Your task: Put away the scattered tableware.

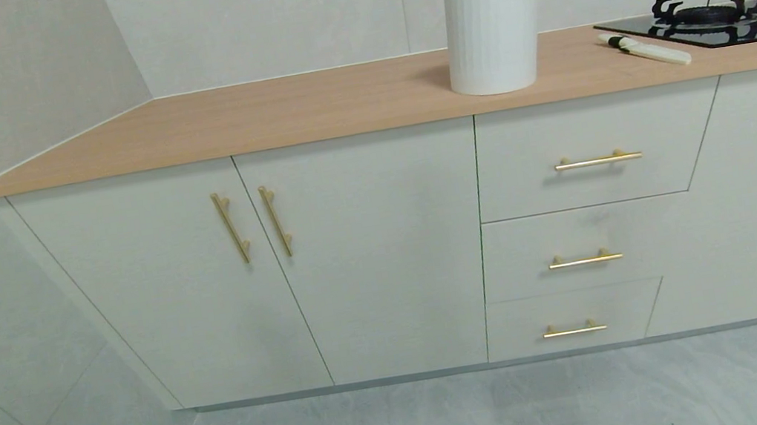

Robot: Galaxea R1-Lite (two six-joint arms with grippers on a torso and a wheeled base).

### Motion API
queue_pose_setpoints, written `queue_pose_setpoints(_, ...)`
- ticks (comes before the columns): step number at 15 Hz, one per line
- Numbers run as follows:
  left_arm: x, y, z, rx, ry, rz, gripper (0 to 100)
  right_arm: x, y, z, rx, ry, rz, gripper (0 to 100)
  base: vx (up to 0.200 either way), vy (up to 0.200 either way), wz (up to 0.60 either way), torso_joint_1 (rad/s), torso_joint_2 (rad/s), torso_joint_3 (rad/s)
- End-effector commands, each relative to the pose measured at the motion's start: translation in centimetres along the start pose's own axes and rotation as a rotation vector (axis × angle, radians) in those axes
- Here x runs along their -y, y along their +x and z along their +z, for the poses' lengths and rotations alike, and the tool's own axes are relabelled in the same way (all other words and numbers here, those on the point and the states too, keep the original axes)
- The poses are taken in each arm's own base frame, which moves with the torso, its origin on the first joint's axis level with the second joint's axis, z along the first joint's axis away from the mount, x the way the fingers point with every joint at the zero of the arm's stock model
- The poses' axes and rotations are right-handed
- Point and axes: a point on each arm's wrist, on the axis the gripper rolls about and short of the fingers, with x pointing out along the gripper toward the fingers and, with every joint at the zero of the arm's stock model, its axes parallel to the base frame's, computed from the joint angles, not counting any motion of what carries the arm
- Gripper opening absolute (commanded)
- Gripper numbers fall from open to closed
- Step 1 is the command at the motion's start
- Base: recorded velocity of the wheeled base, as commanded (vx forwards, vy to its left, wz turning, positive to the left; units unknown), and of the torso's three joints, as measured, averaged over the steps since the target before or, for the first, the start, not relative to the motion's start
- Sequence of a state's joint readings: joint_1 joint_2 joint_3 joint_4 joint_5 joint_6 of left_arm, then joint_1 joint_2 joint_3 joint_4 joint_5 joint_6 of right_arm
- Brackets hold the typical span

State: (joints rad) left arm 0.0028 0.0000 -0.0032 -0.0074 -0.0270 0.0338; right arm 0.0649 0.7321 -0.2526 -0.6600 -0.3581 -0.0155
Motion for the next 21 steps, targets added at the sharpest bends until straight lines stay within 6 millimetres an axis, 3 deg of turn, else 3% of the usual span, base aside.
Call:
queue_pose_setpoints(1,0.0,0.0,0.0,-0.001,0.0,0.0,100,3.5,-9.4,-0.4,0.169,-0.031,-0.01,100,0.0,0.0,0.0,0.0,0.0,0.0)
queue_pose_setpoints(3,0.0,0.0,0.0,0.0,0.0,0.0,100,4.3,-11.5,-0.8,0.158,-0.067,-0.02,100,0.0,0.0,0.0,0.0,0.0,0.0)
queue_pose_setpoints(7,0.0,0.0,0.0,0.0,0.0,0.0,100,4.5,-12.9,-1.5,0.203,-0.033,-0.13,100,0.0,0.0,0.0,0.0,0.0,0.0)
queue_pose_setpoints(9,0.0,0.0,0.0,0.0,0.0,0.0,100,4.3,-12.3,-3.0,0.146,-0.029,-0.116,100,0.0,0.0,0.0,0.0,0.0,0.0)
queue_pose_setpoints(13,0.0,0.0,0.0,0.0,0.0,0.0,100,3.2,-10.5,-9.5,-0.03,-0.05,0.135,100,0.0,0.0,0.0,0.0,0.0,0.0)
queue_pose_setpoints(17,0.0,0.0,0.0,0.0,0.0,0.0,100,2.9,-10.7,-11.1,-0.172,-0.01,0.257,100,0.0,0.0,0.0,0.0,0.0,0.0)
queue_pose_setpoints(21,0.0,0.0,0.0,0.0,0.0,0.0,100,2.9,-10.7,-11.2,-0.177,-0.008,0.268,100,0.0,0.0,0.0,0.0,0.0,0.0)
